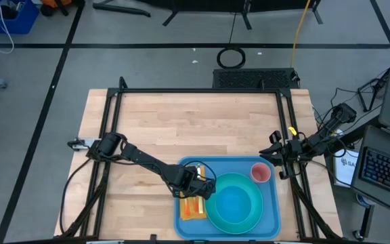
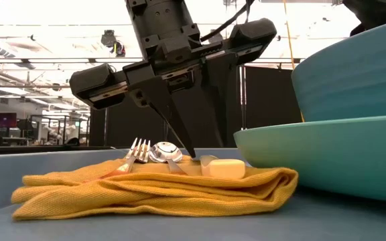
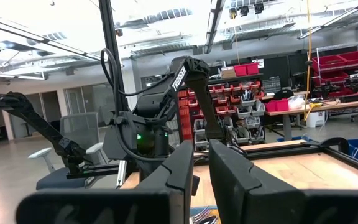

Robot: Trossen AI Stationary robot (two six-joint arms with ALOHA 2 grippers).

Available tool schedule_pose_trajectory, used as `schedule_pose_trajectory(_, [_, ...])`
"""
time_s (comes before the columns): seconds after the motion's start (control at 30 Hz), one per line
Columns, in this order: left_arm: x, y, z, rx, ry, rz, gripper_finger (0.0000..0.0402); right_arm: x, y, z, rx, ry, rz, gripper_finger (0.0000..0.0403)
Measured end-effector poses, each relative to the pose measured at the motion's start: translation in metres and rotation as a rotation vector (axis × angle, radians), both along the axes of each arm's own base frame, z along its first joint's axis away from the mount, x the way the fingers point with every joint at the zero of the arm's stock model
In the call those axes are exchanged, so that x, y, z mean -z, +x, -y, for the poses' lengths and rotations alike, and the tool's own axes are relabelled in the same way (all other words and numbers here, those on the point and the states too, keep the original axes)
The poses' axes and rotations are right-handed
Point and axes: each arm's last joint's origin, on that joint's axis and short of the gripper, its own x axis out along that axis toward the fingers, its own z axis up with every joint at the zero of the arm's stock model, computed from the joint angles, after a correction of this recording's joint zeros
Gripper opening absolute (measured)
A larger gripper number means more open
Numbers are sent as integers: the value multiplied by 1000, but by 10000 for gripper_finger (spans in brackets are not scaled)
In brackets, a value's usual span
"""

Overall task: Set up tray
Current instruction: Return to Home Position

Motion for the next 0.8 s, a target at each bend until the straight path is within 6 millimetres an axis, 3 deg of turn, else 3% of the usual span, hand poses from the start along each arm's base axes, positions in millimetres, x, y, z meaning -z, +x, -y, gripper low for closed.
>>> schedule_pose_trajectory(0.4, [-7,-5,2,42,8,-7,141,0,0,0,0,0,0,43])
schedule_pose_trajectory(0.63, [-33,-23,10,59,120,11,139,0,0,0,0,-3,-4,43])
schedule_pose_trajectory(0.8, [-52,-36,16,68,246,56,97,0,0,0,0,-4,-4,43])
